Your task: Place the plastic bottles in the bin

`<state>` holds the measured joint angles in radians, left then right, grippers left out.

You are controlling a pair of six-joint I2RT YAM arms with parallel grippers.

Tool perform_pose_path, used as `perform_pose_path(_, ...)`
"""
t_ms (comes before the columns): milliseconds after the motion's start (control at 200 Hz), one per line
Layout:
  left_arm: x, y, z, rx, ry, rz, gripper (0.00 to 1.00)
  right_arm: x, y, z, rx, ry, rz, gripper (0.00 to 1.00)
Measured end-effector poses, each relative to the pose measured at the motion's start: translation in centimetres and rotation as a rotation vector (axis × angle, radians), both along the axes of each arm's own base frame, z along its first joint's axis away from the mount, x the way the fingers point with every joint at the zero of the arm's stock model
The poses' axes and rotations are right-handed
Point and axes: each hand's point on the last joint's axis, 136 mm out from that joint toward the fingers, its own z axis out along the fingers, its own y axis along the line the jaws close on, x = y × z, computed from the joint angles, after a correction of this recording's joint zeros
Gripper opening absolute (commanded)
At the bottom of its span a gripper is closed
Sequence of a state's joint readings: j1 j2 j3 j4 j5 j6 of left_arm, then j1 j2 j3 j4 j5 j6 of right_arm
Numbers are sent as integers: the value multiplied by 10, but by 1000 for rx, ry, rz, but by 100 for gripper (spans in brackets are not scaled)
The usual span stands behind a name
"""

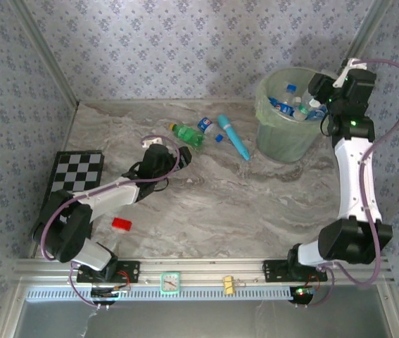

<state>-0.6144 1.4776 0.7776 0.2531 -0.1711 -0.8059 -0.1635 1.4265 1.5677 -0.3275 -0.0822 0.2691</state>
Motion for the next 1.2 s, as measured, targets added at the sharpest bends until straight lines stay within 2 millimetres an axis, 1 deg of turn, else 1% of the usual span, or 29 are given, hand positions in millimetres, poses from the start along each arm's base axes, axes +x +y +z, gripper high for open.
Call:
perform_pose_path(70,0,0,0,0,0,0,100,9,0,-22,18,76,13,48)
perform_pose_path(120,0,0,0,0,0,0,100,13,2,-35,33,121,24,48)
perform_pose_path(210,0,0,0,0,0,0,100,15,1,-51,59,183,30,49)
perform_pose_path(260,0,0,0,0,0,0,100,18,-2,-53,69,202,27,51)
perform_pose_path(295,0,0,0,0,1,-1,100,20,-5,-54,74,212,24,54)
perform_pose_path(375,0,0,-2,1,4,-3,100,25,-8,-58,87,234,20,63)
perform_pose_path(450,-1,0,-3,3,7,-3,100,28,-10,-61,99,253,15,74)
perform_pose_path(475,-1,0,-3,4,8,-3,100,29,-10,-62,101,258,14,76)
perform_pose_path(580,-1,0,-4,8,13,-2,100,30,-11,-60,102,260,9,86)
perform_pose_path(620,-1,1,-5,10,15,-2,100,29,-12,-57,98,256,1,87)
perform_pose_path(725,-2,1,-6,13,19,-2,100,24,-16,-45,76,233,-26,87)
perform_pose_path(835,-2,1,-6,13,19,-1,100,14,-15,-23,61,166,-34,75)
perform_pose_path(935,-2,1,-6,12,19,-2,100,1,-6,-1,60,94,-4,68)
perform_pose_path(1005,-2,1,-6,12,19,-2,100,-4,3,7,64,64,26,66)
perform_pose_path(1089,-2,1,-6,12,19,-2,100,-3,12,5,66,57,54,66)
perform_pose_path(1139,-2,1,-6,12,19,-2,100,-1,15,-3,70,69,65,65)
perform_pose_path(1199,-2,1,-6,12,19,-2,99,1,17,-18,79,101,73,65)
